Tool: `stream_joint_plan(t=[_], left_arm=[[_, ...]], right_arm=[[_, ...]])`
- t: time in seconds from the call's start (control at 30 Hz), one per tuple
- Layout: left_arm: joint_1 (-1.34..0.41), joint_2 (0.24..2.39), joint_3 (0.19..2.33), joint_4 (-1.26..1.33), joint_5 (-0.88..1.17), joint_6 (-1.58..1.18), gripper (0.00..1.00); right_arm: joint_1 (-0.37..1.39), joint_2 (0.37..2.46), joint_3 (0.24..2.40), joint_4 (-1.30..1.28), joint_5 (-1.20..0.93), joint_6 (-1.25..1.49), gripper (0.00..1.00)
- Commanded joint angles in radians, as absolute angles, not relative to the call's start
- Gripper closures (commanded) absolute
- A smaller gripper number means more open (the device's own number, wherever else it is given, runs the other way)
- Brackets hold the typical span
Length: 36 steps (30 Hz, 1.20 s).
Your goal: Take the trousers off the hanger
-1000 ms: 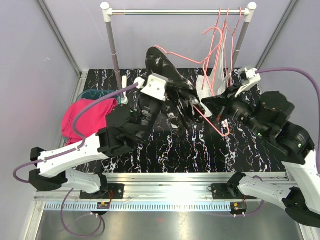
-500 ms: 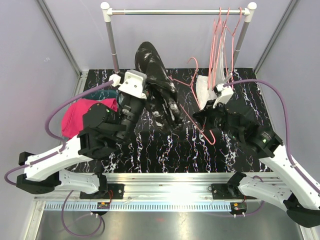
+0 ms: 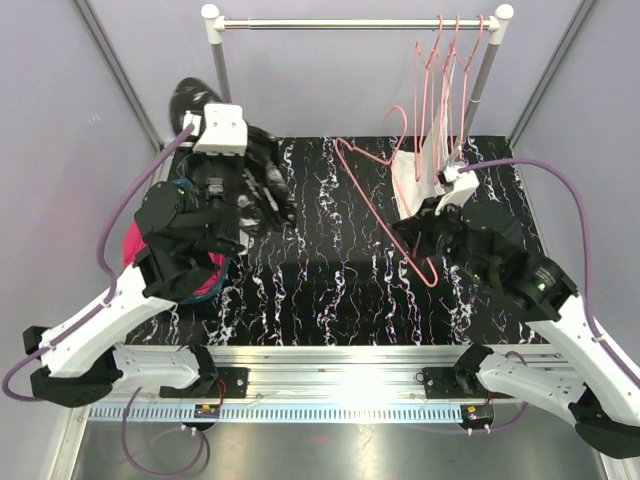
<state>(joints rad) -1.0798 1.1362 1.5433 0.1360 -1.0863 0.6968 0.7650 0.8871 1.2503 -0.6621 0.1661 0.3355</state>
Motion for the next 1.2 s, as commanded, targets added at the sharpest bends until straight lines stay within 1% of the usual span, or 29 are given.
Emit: stream_joint_plan(t=[0.0, 0.1, 0.13, 0.2, 0.23, 0.33, 0.43, 0.6, 0.77, 0.87, 0.93, 1.1, 1.17], left_arm=[[-0.953, 1.014, 1.482, 0.118, -1.169, 0.658, 1.00], [-0.807, 0.938, 1.372, 0.046, -1.170, 0.600, 1.00], [-0.717, 0.922, 1.349, 0.031, -1.161, 0.563, 1.00], [-0.619, 0.894, 1.304, -0.095, -1.122, 0.505, 1.00], [-0.530, 0.875, 1.289, -0.135, -1.088, 0.464, 1.00], [-0.396, 0.845, 1.230, -0.208, -1.030, 0.459, 1.00], [-0.316, 0.838, 1.187, -0.268, -0.980, 0.450, 1.00], [-0.288, 0.825, 1.112, -0.310, -0.956, 0.494, 1.00], [-0.261, 0.877, 0.976, -0.258, -1.037, 0.595, 1.00], [-0.235, 0.945, 0.965, -0.268, -0.990, 0.519, 1.00], [-0.226, 1.031, 0.976, -0.294, -0.999, 0.460, 1.00], [-0.221, 1.187, 1.042, -0.305, -0.947, 0.335, 1.00], [-0.221, 1.267, 1.048, -0.293, -0.927, 0.325, 1.00]], right_arm=[[0.765, 0.851, 1.345, -0.641, 0.204, 0.305, 1.00], [0.765, 0.828, 1.364, -0.655, 0.204, 0.305, 1.00], [0.765, 0.824, 1.368, -0.655, 0.203, 0.304, 1.00], [0.765, 0.810, 1.377, -0.657, 0.192, 0.307, 1.00], [0.765, 0.808, 1.382, -0.655, 0.184, 0.304, 1.00], [0.765, 0.801, 1.402, -0.653, 0.153, 0.293, 1.00], [0.765, 0.782, 1.416, -0.629, 0.092, 0.282, 1.00], [0.765, 0.778, 1.450, -0.630, 0.048, 0.282, 1.00], [0.765, 0.755, 1.437, -0.617, 0.014, 0.291, 1.00], [0.765, 0.739, 1.425, -0.611, 0.005, 0.299, 1.00], [0.765, 0.727, 1.417, -0.604, 0.005, 0.307, 1.00], [0.765, 0.709, 1.419, -0.621, -0.021, 0.316, 1.00], [0.765, 0.696, 1.417, -0.623, -0.011, 0.316, 1.00]])
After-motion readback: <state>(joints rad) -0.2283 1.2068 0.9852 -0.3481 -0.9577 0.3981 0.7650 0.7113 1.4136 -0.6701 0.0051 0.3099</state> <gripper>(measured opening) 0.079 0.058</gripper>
